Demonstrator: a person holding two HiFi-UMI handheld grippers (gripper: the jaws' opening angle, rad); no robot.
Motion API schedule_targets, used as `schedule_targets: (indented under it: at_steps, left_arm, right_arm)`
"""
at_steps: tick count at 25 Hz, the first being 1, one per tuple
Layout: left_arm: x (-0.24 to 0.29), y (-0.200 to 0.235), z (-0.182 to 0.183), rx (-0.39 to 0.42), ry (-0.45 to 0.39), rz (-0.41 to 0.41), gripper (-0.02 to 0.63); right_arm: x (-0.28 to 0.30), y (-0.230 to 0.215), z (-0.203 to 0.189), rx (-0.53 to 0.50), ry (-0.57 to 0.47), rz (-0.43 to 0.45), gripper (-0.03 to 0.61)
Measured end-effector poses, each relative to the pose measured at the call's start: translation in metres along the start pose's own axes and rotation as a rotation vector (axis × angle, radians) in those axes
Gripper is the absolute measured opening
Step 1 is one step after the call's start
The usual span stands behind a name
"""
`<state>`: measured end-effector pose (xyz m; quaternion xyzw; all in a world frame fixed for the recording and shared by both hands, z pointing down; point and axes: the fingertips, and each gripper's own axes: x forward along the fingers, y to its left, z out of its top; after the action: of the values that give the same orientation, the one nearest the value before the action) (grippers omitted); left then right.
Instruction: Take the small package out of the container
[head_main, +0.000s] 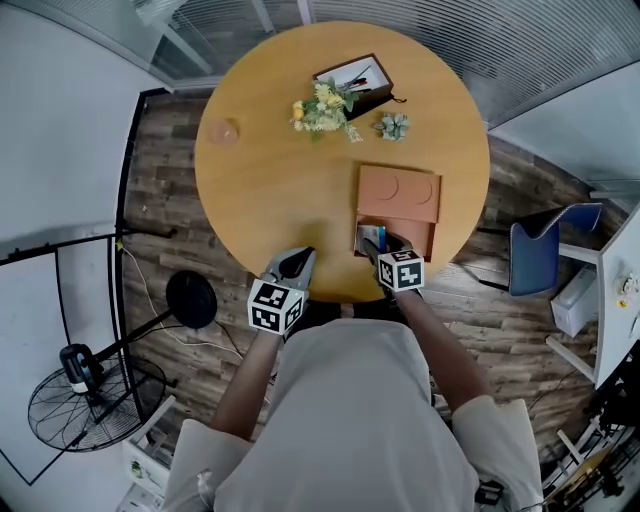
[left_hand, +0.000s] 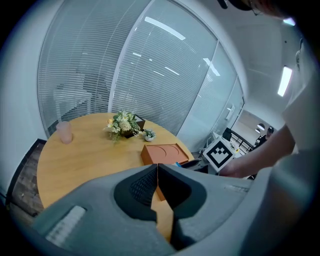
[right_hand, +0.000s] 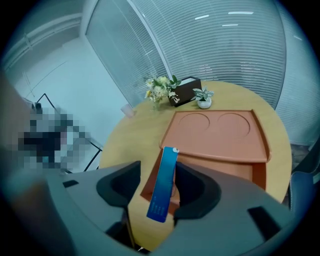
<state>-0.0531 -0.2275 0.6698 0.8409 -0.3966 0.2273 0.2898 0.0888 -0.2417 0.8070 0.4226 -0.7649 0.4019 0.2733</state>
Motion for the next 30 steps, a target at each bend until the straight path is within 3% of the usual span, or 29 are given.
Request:
schedule_targets:
  at_steps: [7, 12, 24, 30]
  left_arm:
    - [-0.006, 0.006, -0.002, -0.009, -0.005, 0.021, 0.019]
    - [-0.012, 0.003, -0.009, -0.04, -0.015, 0.038, 0.02]
    - [-0.023, -0.023, -0.019, -0.103, -0.073, 0.084, 0.02]
    - [-0.027, -0.043, -0.016, -0.075, -0.091, 0.095, 0.019]
  right_arm:
    - [0.015, 0.01, -0.015, -0.005, 0.1, 0.021, 0.135]
    - [0.01, 0.005, -0.013, -0.018, 0.09, 0.002, 0.07]
    - [-0.038, -0.014, -0.003, -0.047, 0.004, 0.027, 0.055]
    - [-0.073, -0.023, 0.01, -0.12, -0.055, 0.042, 0.055]
